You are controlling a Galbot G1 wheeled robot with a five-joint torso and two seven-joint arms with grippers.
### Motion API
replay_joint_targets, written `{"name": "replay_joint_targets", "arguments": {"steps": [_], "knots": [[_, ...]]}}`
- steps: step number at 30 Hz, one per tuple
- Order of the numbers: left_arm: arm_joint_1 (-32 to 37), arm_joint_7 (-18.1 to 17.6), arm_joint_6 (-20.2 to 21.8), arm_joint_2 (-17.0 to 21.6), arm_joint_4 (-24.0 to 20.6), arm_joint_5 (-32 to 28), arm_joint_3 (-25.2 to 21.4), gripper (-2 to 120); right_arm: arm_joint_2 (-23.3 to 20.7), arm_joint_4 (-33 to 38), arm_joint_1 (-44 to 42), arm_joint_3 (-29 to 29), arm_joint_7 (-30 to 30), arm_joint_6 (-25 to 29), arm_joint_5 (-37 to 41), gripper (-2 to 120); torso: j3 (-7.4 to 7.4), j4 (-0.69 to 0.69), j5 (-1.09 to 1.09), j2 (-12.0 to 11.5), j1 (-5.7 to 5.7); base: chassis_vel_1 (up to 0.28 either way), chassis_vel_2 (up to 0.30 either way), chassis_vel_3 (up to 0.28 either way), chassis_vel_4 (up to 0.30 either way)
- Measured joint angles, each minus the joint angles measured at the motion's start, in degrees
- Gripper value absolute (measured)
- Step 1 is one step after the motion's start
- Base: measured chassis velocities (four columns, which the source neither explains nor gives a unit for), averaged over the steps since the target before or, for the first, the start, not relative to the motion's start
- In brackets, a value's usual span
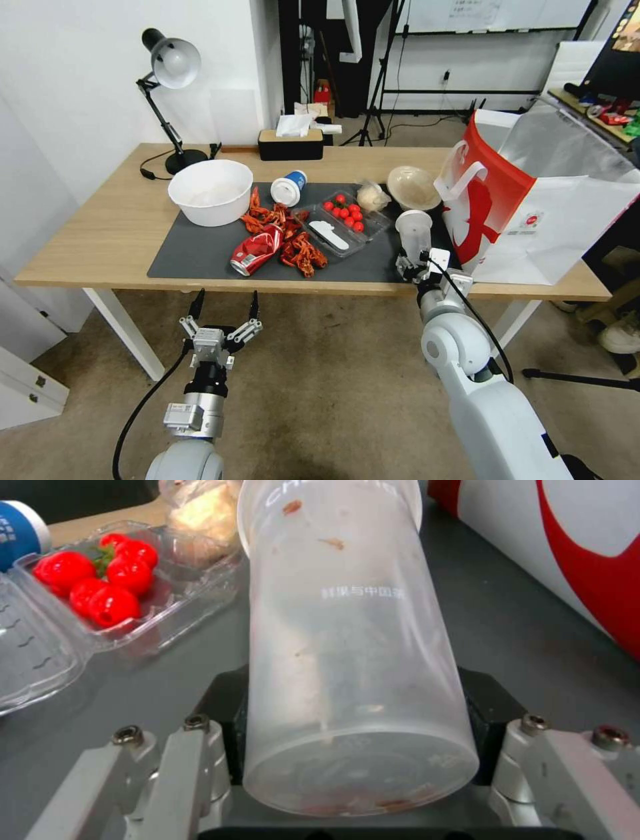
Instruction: Pick up the trash from the table and place it into the takeout bag.
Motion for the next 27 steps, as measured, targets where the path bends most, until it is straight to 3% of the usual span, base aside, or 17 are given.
{"name": "replay_joint_targets", "arguments": {"steps": [5,14,18,22,24,25,27], "knots": [[-0.05,0.00,-0.06,0.11,0.07,-0.12,-0.08,100,-0.13,1.56,-1.12,0.01,-1.38,0.12,-0.36,53,0.01,0.02,0.04,0.00,0.00,0.000,0.000,0.000,0.000],[0.37,-0.06,-0.09,0.20,-1.03,-0.59,-0.67,100,-6.80,15.69,-8.54,2.50,-17.33,4.98,-3.28,53,0.00,0.00,0.02,0.00,0.00,0.000,0.000,0.000,0.000],[0.69,-0.07,-0.09,0.09,-1.51,-0.60,-0.75,100,-9.60,19.72,-8.16,4.70,-19.69,7.54,-2.44,53,0.00,0.00,0.04,0.00,0.00,0.000,0.000,0.000,0.000],[1.16,-0.08,-0.07,-0.09,-2.07,-0.59,-0.83,100,-13.51,23.42,-5.30,8.66,-17.88,9.82,1.54,53,0.00,0.01,0.00,0.00,-0.01,0.000,0.000,0.000,0.000],[1.67,-0.09,-0.04,-0.27,-2.58,-0.26,-0.89,100,-19.11,24.23,-1.86,13.66,-12.17,9.57,8.13,53,0.00,0.01,0.00,0.00,0.00,0.000,0.000,0.000,0.000],[1.67,-0.09,-0.04,-0.27,-2.58,-0.26,-0.89,100,-19.11,24.23,-1.86,13.66,-12.17,9.57,8.13,53,0.00,0.01,0.00,0.00,0.00,0.000,0.000,0.000,0.000],[1.90,-0.09,0.03,-0.28,-3.05,-0.20,-0.93,100,-23.80,22.00,1.61,17.35,-6.65,8.06,13.06,53,0.01,-0.01,0.03,0.00,0.00,0.000,0.000,0.000,0.000]]}}
